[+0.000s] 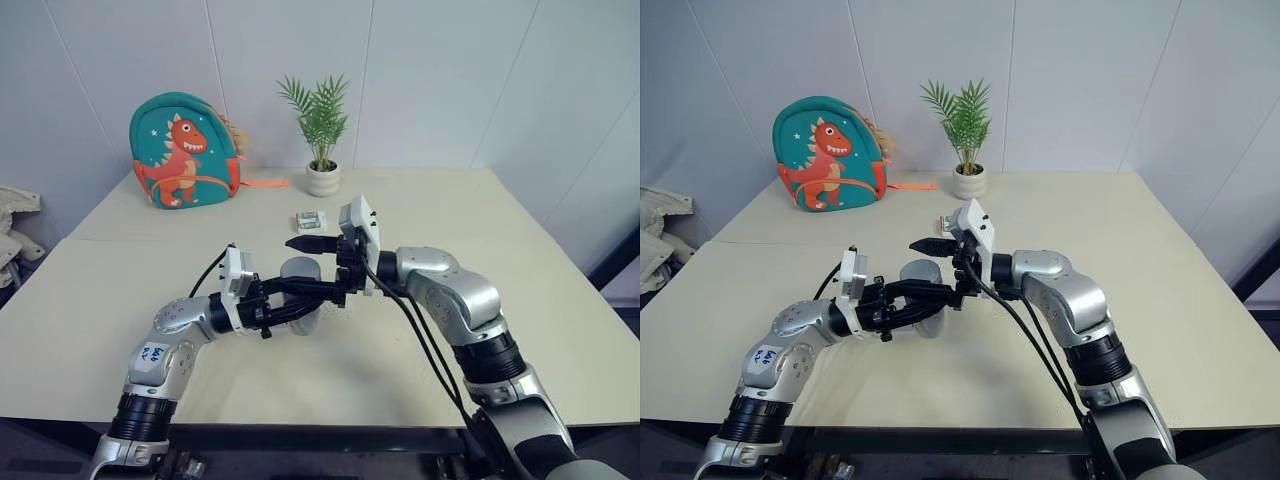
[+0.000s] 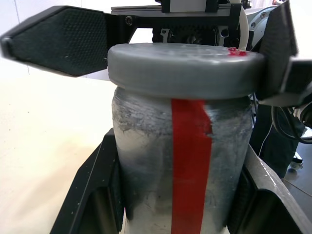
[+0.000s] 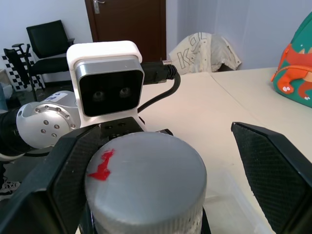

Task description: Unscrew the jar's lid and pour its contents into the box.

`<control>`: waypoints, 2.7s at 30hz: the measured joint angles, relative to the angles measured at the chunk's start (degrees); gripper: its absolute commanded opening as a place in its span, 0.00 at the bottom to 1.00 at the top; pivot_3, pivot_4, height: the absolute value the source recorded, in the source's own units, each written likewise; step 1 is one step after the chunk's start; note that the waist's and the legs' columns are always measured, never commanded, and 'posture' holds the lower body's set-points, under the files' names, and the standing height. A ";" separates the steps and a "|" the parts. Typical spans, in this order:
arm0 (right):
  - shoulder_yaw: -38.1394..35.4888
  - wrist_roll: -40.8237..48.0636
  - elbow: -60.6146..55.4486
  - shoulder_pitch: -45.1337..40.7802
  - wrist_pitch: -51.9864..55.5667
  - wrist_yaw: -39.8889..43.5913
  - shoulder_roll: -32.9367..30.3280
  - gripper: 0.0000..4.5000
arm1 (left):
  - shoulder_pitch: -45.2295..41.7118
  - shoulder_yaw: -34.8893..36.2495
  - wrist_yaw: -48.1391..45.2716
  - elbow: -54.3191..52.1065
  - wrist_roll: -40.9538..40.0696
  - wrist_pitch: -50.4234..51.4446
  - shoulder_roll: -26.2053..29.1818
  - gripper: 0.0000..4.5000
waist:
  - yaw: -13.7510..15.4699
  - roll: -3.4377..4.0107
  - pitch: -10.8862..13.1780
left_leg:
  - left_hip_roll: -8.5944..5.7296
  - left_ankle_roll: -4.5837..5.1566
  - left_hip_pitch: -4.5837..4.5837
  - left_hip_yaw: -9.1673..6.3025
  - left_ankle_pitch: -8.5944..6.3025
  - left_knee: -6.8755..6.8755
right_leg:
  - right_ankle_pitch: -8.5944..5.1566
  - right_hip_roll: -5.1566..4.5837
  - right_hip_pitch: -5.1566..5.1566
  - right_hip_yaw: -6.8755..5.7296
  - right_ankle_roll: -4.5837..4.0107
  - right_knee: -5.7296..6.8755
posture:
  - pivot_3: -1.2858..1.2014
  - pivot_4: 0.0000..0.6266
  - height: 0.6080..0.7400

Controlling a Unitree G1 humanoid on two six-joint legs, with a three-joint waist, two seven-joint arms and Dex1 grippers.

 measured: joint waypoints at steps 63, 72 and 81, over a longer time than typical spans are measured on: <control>-0.69 2.51 -2.02 -0.23 3.40 2.20 -6.88 1.00 | -0.55 -0.74 0.88 0.74 0.38 -0.69 -0.69 0.46 | -0.03 0.02 0.01 | 0.01 0.00 0.01 0.01 0.00 0.03 | 0.00 0.02 0.00 0.03 0.01 0.02 | 0.52 0.24 1.00; -4.34 1.36 2.52 0.89 2.79 1.97 -11.07 1.00 | -0.42 -0.61 0.19 0.64 0.40 -1.03 -1.07 0.46 | -0.17 0.02 0.01 | 0.01 0.00 0.01 0.03 0.00 0.02 | 0.00 0.03 0.00 0.04 0.01 0.01 | 0.52 0.24 1.00; -5.16 1.45 4.31 2.64 2.67 4.92 -14.03 1.00 | -0.42 -0.67 -0.27 0.65 0.41 -1.18 -1.10 0.46 | 0.02 0.02 0.02 | -0.01 0.00 0.00 0.03 0.00 0.04 | 0.00 0.02 0.01 0.04 0.02 0.00 | 0.52 0.24 1.00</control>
